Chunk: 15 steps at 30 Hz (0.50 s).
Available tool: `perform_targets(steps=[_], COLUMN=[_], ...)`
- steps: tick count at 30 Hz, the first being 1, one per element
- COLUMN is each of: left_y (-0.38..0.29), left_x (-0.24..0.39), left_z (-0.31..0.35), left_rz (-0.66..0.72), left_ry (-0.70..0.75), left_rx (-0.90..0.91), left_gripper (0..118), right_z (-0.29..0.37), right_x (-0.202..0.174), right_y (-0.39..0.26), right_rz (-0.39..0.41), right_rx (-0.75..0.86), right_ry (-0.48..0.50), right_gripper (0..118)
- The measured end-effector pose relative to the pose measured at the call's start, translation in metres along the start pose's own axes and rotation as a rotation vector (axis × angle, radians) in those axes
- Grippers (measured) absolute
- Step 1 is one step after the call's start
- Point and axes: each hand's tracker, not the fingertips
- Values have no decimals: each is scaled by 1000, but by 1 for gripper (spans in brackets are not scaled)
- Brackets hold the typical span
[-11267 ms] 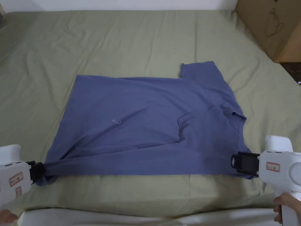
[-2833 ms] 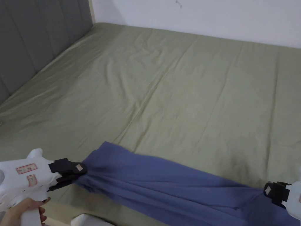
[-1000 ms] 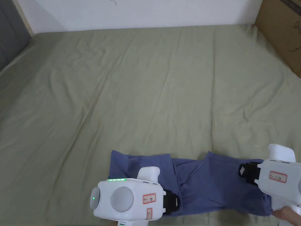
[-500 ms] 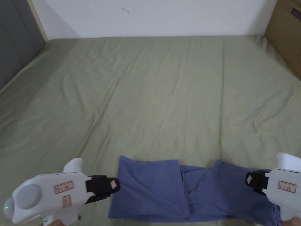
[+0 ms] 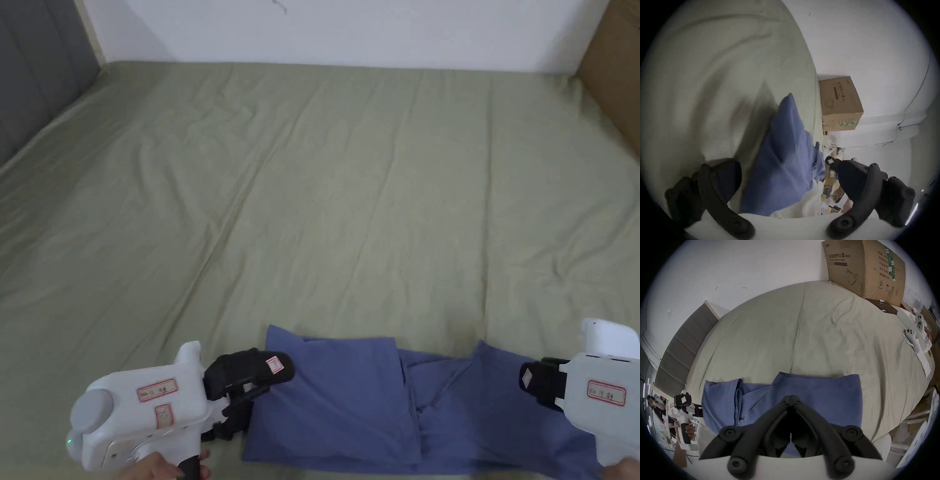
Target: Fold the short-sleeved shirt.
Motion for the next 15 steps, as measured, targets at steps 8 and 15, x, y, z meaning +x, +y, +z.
perform_targets(steps=[8,15], left_y=[16,42], left_x=[-20,-18], left_z=[13,80], left_rz=[-49,-111], left_ry=[57,176], left_rx=[-63,30], left_gripper=[9,9], right_z=[5,-4], right_x=[-22,-32], right_y=[4,6], right_rz=[31,48], right_rx=[5,-2], right_ry=[21,31], right_gripper=[0,0])
